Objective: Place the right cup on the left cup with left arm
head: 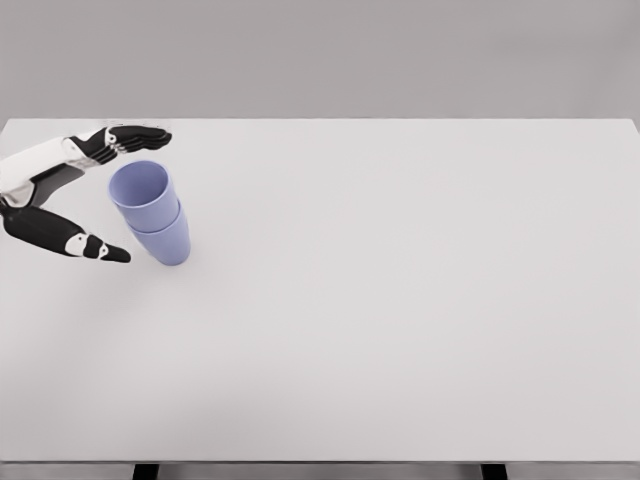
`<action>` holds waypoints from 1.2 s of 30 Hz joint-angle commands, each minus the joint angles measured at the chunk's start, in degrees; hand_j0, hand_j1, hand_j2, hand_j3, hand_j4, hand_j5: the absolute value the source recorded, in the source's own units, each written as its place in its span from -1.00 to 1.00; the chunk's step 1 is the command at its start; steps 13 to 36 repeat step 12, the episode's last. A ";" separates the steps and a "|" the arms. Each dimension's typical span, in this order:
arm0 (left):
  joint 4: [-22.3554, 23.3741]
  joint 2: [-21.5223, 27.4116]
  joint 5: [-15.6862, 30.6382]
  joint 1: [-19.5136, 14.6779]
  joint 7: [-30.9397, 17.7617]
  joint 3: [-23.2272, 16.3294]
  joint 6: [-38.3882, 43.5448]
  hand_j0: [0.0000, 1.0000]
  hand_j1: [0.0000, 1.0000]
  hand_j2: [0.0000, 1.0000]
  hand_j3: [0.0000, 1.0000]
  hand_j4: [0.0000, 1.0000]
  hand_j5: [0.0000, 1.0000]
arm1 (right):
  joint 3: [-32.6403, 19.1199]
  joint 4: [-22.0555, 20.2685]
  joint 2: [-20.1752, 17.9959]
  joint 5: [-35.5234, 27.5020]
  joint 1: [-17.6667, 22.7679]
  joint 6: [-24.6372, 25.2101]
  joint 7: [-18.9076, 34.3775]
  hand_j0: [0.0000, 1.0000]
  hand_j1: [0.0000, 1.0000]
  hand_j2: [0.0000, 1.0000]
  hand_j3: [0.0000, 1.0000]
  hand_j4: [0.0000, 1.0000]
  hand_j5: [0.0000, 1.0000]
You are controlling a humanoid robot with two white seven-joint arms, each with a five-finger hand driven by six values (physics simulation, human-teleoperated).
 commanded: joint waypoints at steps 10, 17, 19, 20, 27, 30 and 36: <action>0.66 -0.99 0.05 0.70 0.00 0.47 -1.72 1.00 1.00 1.00 1.00 1.00 1.00 | 0.00 0.01 -0.01 -0.01 0.00 0.00 0.00 1.00 1.00 1.00 1.00 1.00 1.00; 0.66 -1.08 0.05 0.71 0.00 0.47 -1.72 1.00 1.00 1.00 1.00 1.00 1.00 | 0.00 0.01 -0.01 -0.01 0.00 0.00 0.00 1.00 1.00 1.00 1.00 1.00 1.00; 0.66 -1.08 0.05 0.71 0.00 0.47 -1.72 1.00 1.00 1.00 1.00 1.00 1.00 | 0.00 0.01 -0.01 -0.01 0.00 0.00 0.00 1.00 1.00 1.00 1.00 1.00 1.00; 0.66 -1.08 0.05 0.71 0.00 0.47 -1.72 1.00 1.00 1.00 1.00 1.00 1.00 | 0.00 0.01 -0.01 -0.01 0.00 0.00 0.00 1.00 1.00 1.00 1.00 1.00 1.00; 0.66 -1.08 0.05 0.71 0.00 0.47 -1.72 1.00 1.00 1.00 1.00 1.00 1.00 | 0.00 0.01 -0.01 -0.01 0.00 0.00 0.00 1.00 1.00 1.00 1.00 1.00 1.00; 0.66 -1.08 0.05 0.71 0.00 0.47 -1.72 1.00 1.00 1.00 1.00 1.00 1.00 | 0.00 0.01 -0.01 -0.01 0.00 0.00 0.00 1.00 1.00 1.00 1.00 1.00 1.00; 0.66 -1.08 0.05 0.71 0.00 0.47 -1.72 1.00 1.00 1.00 1.00 1.00 1.00 | 0.00 0.01 -0.01 -0.01 0.00 0.00 0.00 1.00 1.00 1.00 1.00 1.00 1.00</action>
